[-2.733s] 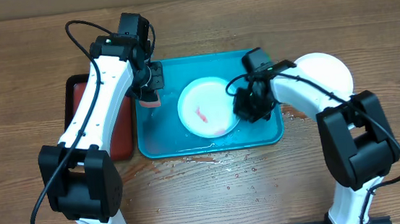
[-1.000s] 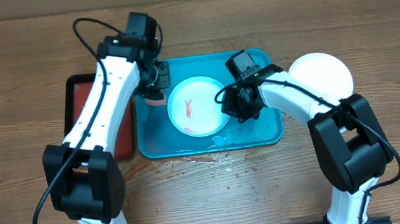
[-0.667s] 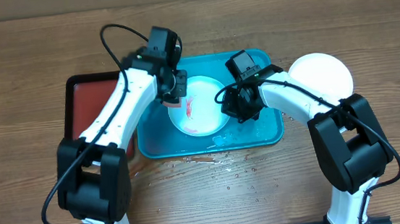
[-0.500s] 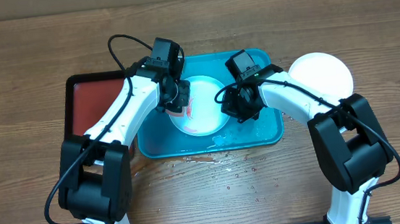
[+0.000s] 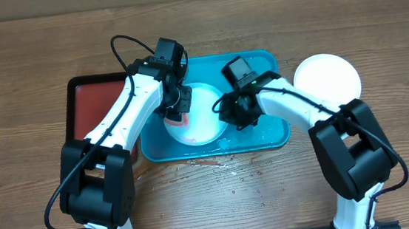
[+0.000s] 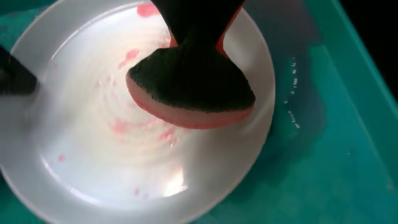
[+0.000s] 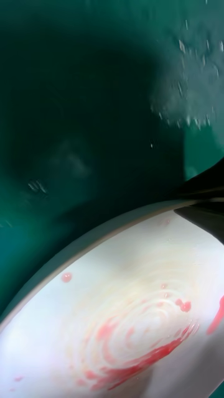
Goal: Clean dirty plates on tray and stack at the side
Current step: 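Scrub the red-stained plate with the sponge in the left gripper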
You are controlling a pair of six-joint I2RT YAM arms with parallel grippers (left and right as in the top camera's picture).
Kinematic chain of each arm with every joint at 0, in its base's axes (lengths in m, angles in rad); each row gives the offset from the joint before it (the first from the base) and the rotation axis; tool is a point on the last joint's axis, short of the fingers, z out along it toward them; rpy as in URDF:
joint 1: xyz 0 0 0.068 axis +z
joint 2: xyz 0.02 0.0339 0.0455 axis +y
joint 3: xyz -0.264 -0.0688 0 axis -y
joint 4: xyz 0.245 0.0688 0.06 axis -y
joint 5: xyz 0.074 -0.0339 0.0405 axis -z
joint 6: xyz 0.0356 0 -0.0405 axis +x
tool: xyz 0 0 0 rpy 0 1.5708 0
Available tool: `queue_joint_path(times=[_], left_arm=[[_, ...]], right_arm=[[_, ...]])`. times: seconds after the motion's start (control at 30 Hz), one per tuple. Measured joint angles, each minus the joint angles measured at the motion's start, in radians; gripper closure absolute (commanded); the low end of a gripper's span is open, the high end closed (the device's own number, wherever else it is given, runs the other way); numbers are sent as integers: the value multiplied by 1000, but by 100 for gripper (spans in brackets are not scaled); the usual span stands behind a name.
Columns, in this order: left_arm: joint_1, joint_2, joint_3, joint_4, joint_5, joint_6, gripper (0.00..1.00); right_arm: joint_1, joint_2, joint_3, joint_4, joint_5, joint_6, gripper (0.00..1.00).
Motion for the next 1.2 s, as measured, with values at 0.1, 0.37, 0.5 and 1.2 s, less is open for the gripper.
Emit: queue_joint_path(times=[0.1,0.37,0.5,1.2], left_arm=[[0,0,-1,16,-60,3,96],[0,-1,-152,198,-122,-29,96],[0,-1,-228,257,-122,-36,96],[5,-4,-258,288,302,333,96]], right_arm=[[39,0,-2,7,-2,-2,96],[47,0,-3,13,-5,-3,96],[47,0,-3,14,-8,-5,96],[47,0,-5,18,-8,-6,96]])
